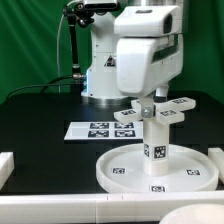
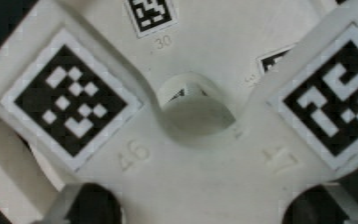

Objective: Assemble round table

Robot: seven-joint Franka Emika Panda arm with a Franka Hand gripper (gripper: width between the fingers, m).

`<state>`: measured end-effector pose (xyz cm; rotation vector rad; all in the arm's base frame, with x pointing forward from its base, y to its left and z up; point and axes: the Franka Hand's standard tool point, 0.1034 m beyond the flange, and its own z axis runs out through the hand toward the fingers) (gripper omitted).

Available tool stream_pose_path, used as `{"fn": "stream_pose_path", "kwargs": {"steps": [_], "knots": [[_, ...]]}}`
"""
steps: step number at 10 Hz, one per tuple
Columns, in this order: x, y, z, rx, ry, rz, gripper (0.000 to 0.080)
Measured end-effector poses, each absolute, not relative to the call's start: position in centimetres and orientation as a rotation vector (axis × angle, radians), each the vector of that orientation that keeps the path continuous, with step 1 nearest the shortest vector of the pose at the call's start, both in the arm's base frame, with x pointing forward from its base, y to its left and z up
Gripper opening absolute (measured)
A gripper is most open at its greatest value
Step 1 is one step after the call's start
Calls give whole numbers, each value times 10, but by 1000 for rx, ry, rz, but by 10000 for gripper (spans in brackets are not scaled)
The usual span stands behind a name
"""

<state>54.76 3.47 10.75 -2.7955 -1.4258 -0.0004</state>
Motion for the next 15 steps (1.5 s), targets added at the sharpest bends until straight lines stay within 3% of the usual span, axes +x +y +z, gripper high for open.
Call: {"fn": "stream_pose_path", "kwargs": {"steps": [6,12,15], "knots": [[546,40,107,-3129,-207,-16,442],[546,41,107,-3097,425,-13,443],[548,39,106,-2911,970,-33,443]]}}
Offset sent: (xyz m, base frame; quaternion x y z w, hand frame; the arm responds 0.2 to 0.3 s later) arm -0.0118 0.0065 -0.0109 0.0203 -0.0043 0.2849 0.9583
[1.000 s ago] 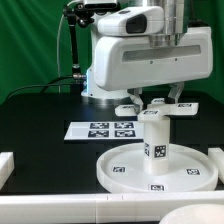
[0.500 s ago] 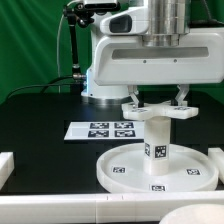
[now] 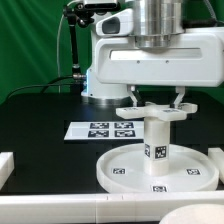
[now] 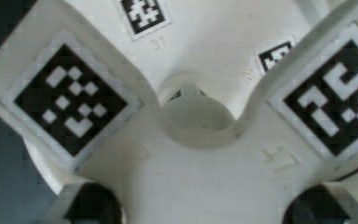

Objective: Assemble round table

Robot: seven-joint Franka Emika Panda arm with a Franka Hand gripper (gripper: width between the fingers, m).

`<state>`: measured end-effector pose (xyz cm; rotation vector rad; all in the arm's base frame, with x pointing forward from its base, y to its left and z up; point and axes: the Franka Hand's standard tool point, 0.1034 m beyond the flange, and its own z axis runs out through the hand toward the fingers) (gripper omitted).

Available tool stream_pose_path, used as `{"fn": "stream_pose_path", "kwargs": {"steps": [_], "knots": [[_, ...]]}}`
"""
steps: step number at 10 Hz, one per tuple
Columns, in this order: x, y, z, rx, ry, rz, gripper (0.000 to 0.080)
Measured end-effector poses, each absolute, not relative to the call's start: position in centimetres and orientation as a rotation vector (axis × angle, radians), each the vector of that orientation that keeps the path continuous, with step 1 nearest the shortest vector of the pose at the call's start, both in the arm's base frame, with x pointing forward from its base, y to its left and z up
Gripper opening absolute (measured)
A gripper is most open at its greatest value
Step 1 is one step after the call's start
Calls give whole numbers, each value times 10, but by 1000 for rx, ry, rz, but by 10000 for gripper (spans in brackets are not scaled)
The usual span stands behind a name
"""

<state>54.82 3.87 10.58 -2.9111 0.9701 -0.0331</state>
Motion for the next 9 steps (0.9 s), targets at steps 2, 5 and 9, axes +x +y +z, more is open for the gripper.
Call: {"fn": "stream_pose_path", "kwargs": {"steps": [2,5,9], "knots": [[549,40,106,-2760,1284,-25,443],[548,41,105,-2388,1805,-10,443],[548,41,105,-2015,2216,47,443]]}}
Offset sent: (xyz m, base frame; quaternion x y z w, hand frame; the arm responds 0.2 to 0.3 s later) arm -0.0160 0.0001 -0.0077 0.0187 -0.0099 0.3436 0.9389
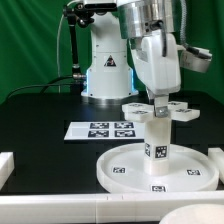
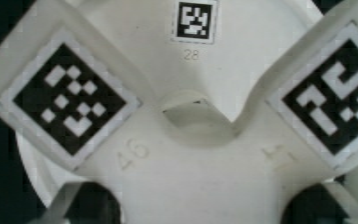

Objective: Assemble round table

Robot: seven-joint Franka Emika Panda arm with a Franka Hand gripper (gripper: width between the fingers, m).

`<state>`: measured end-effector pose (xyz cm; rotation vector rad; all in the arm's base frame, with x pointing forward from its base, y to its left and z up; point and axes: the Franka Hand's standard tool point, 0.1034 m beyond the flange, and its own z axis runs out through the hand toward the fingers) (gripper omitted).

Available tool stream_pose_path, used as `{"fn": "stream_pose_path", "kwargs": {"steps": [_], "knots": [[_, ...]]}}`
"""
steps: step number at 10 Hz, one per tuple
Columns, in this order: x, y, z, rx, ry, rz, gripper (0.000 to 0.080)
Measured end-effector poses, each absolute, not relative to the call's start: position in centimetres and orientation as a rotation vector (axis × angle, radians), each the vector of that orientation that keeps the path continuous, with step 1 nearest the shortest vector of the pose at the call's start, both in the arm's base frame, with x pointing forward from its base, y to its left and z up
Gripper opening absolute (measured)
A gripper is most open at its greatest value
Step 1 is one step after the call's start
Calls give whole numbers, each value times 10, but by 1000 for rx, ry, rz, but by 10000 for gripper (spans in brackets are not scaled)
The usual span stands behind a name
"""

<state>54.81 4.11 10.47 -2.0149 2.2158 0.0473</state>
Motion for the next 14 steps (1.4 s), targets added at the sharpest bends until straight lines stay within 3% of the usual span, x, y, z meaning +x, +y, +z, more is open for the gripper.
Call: {"fn": "stream_pose_path", "kwargs": {"steps": [5,6,8,10,12,14], "knots": [[549,41,104,-1742,2430,79,452],[549,41,104,-1767,2412,80,592],[549,43,123,-1841,2323,109,636],[550,48,138,-1857,2285,128,647],[549,48,135,-1904,2249,124,649],[553,50,130,-2277,1903,87,649]]}}
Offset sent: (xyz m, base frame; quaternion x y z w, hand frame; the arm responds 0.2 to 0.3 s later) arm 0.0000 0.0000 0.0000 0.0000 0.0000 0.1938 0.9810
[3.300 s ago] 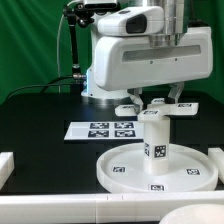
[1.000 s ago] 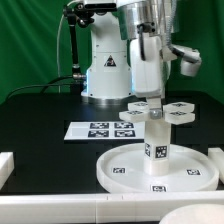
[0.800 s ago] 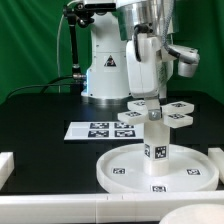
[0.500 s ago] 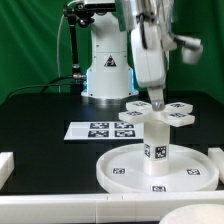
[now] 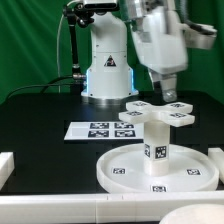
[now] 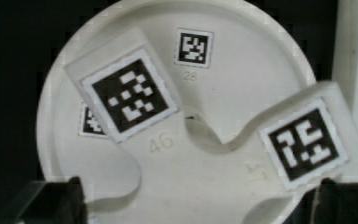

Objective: Assemble round table

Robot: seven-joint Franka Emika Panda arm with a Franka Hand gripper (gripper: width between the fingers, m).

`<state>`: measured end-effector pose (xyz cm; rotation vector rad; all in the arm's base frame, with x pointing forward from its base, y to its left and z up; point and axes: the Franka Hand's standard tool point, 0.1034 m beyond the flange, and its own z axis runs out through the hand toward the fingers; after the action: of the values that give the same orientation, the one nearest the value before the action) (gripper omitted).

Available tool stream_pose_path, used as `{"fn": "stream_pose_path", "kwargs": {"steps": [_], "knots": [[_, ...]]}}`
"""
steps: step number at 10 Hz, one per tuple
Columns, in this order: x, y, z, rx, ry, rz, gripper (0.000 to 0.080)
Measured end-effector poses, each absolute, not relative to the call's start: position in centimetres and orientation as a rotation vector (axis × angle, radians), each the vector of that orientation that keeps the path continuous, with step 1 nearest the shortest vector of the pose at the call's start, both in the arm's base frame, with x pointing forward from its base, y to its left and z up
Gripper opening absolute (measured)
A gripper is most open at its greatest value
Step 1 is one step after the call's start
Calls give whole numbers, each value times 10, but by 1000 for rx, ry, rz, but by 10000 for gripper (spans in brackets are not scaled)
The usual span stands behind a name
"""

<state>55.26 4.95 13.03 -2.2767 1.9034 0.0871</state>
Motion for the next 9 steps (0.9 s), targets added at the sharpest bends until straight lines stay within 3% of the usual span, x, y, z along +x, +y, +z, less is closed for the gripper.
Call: {"fn": "stream_pose_path", "kwargs": {"steps": [4,9], "knots": [[566,54,142,-2743,1197,89,649],[565,52,141,-2952,570,41,649]]}}
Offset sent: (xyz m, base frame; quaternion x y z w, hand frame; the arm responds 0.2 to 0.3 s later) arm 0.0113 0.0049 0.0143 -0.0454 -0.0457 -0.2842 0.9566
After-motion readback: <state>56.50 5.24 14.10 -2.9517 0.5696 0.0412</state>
